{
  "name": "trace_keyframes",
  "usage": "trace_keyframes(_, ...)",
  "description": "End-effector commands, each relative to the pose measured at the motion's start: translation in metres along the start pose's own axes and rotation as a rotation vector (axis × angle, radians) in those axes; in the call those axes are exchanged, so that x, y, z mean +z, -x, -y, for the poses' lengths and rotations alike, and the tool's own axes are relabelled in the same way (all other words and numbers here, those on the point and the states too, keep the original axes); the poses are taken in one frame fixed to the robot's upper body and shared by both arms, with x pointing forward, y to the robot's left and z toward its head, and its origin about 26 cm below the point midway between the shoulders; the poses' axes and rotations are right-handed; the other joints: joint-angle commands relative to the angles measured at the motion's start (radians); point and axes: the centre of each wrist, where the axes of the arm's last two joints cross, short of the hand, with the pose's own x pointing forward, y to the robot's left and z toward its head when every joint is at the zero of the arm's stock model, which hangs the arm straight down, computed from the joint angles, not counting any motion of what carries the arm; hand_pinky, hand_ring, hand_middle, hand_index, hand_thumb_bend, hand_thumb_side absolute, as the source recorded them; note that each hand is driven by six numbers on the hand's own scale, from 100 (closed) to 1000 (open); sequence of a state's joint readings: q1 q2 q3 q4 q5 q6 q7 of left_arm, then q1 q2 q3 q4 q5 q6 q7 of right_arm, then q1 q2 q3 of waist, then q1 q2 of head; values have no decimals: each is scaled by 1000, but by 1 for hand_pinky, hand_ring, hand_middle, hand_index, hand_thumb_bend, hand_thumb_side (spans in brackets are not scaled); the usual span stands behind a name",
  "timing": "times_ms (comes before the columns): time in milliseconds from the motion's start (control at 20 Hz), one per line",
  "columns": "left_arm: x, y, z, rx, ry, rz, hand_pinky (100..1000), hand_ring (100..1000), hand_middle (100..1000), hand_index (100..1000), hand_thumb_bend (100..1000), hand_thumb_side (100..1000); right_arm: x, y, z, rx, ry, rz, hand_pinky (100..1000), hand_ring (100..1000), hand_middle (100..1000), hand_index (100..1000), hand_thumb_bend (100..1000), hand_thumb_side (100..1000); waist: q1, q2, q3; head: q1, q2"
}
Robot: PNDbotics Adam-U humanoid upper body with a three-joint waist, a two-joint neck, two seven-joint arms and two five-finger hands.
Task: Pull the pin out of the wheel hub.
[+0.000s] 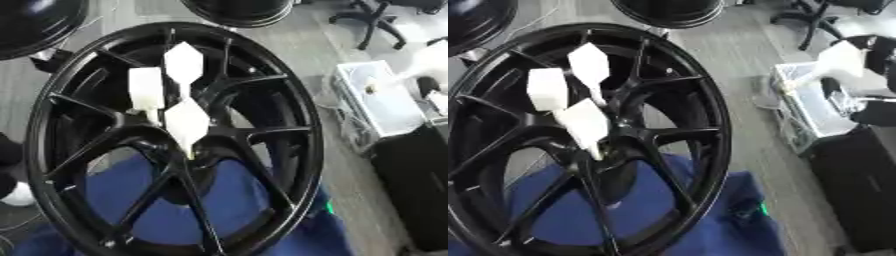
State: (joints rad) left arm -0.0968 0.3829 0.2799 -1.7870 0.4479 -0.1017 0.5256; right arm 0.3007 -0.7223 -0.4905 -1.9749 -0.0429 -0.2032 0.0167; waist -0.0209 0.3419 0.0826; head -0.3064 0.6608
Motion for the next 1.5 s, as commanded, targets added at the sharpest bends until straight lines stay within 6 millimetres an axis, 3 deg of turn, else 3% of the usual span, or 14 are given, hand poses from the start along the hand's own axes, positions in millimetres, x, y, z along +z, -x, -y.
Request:
trace_keyframes(50, -3, -8, 1, 4, 6, 27, 806, 626, 692, 779, 268, 820, 11, 0, -5, 111, 0, 10, 869, 780, 766, 900, 100, 100, 7, -12, 0, 12, -11)
trace_keyframes(200, -2, -7, 2, 7, 7, 24, 806, 626, 692, 779, 268, 820, 20, 4, -13, 151, -12, 4, 895, 813, 823, 930, 155, 100, 15, -12, -3, 21, -13)
trace_keyframes(250, -2, -7, 2, 7, 8, 23, 806, 626, 692, 779, 268, 821, 22, 5, -15, 156, -6, -5, 905, 822, 838, 933, 266, 100, 16, -13, -5, 23, -13)
trace_keyframes(450, -2, -7, 3, 8, 13, 21, 806, 627, 692, 779, 268, 820, 29, 8, -20, 140, 29, -58, 920, 834, 861, 940, 309, 147, 19, -15, -10, 29, -14)
trace_keyframes(550, -2, -7, 3, 8, 14, 21, 807, 627, 692, 779, 268, 821, 31, 8, -21, 139, 31, -76, 936, 849, 876, 958, 373, 169, 19, -16, -11, 33, -14)
trace_keyframes(650, -2, -6, 3, 8, 14, 19, 807, 627, 692, 779, 269, 822, 33, 9, -21, 150, 26, -96, 938, 847, 873, 961, 394, 143, 19, -16, -12, 36, -14)
trace_keyframes(700, -1, -6, 3, 8, 14, 18, 807, 627, 692, 779, 269, 822, 33, 9, -22, 152, 24, -104, 941, 846, 871, 963, 387, 100, 19, -16, -12, 37, -14)
trace_keyframes(950, -1, -6, 2, 7, 14, 17, 806, 627, 691, 779, 269, 821, 35, 10, -26, 132, 20, -132, 933, 834, 860, 956, 283, 100, 21, -17, -12, 41, -16)
trace_keyframes(1000, -1, -6, 2, 8, 14, 16, 806, 626, 691, 778, 269, 821, 34, 10, -26, 121, 32, -137, 921, 821, 844, 939, 149, 100, 22, -17, -13, 42, -16)
trace_keyframes(1050, -1, -6, 3, 9, 15, 16, 806, 626, 691, 778, 269, 821, 34, 9, -27, 102, 53, -137, 909, 799, 814, 915, 100, 100, 22, -18, -13, 43, -17)
trace_keyframes(1100, -1, -6, 3, 10, 16, 15, 806, 626, 691, 778, 269, 821, 32, 9, -28, 64, 86, -126, 901, 783, 788, 893, 100, 217, 23, -18, -14, 43, -18)
trace_keyframes(1150, -1, -6, 4, 11, 19, 15, 806, 626, 691, 778, 269, 821, 31, 8, -30, 6, 122, -112, 892, 762, 754, 863, 100, 426, 24, -18, -14, 43, -19)
trace_keyframes(1250, -1, -6, 6, 15, 27, 15, 805, 626, 691, 778, 268, 819, 25, 6, -34, -115, 192, -86, 884, 735, 712, 832, 100, 641, 26, -19, -14, 44, -20)
trace_keyframes(1500, -2, -9, 13, 26, 58, 24, 806, 626, 689, 779, 265, 812, 5, -2, -40, -350, 226, 24, 889, 734, 735, 836, 100, 682, 35, -25, -13, 46, -21)
